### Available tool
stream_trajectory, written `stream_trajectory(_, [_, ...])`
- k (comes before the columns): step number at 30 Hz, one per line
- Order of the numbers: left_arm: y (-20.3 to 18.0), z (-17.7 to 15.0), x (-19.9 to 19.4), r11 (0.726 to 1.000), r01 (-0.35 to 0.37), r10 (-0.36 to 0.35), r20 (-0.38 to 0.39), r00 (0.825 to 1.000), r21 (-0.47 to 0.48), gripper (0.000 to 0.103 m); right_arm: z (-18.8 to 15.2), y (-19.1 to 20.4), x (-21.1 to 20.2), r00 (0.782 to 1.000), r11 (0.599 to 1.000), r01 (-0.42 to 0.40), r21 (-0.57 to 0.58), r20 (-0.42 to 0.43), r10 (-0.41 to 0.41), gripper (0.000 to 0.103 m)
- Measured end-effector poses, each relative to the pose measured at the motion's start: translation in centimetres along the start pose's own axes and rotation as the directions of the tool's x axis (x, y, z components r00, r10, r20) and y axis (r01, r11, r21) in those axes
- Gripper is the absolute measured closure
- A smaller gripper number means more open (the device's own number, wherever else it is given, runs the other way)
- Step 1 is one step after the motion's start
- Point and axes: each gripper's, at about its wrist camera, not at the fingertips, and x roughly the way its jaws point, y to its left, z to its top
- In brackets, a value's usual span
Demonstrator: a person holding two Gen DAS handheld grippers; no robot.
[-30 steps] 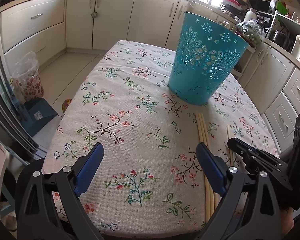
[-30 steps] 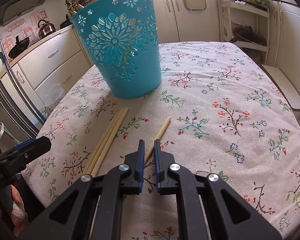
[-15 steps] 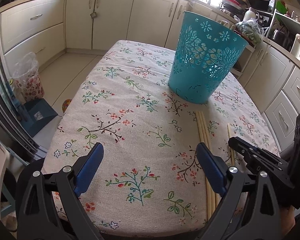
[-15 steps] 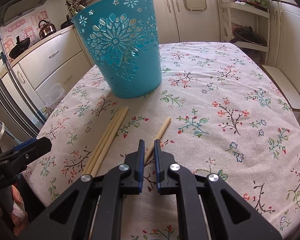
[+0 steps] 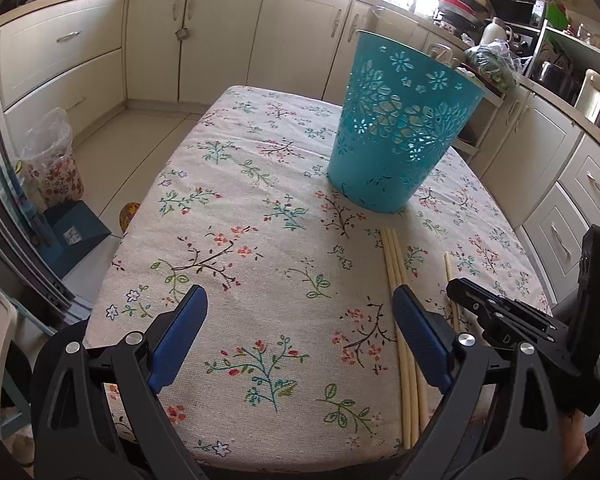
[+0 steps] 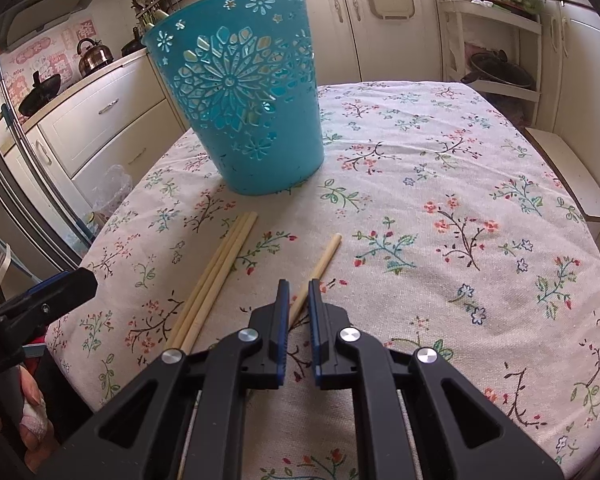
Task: Organize utensils
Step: 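Lower the left gripper to the wooden sticks and close it on one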
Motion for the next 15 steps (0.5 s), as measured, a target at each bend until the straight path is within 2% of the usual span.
stream_trajectory(4, [-0.9, 0.3, 0.6, 1.0, 0.019, -0.019, -0.02, 1.0, 0.02, 0.013, 0.1, -0.4, 0.1, 1.0, 1.0, -0.017, 0.026, -0.007, 0.017, 0.093])
stream_trajectory(8, [-1.7, 1.2, 1.7, 0.999, 0.006, -0.004, -0.035, 0.999, 0.042, 0.013, 0.4, -0.7, 0.3, 0.999, 0.998, -0.037, 0.05, -0.011, 0.038, 0.093])
stream_trajectory(12, [-3.1, 2.1, 3.4, 0.997, 0.005, 0.001, -0.072, 0.997, 0.075, 0.013, 0.6, -0.3, 0.4, 0.999, 1.0, -0.024, 0.009, -0.03, 0.024, 0.094])
stream_trajectory(15, [-4.2, 2.0, 4.8, 0.992, -0.022, 0.034, -0.095, 0.995, 0.127, 0.013, 0.5, -0.4, 0.3, 0.999, 1.0, -0.029, -0.001, -0.029, 0.029, 0.095])
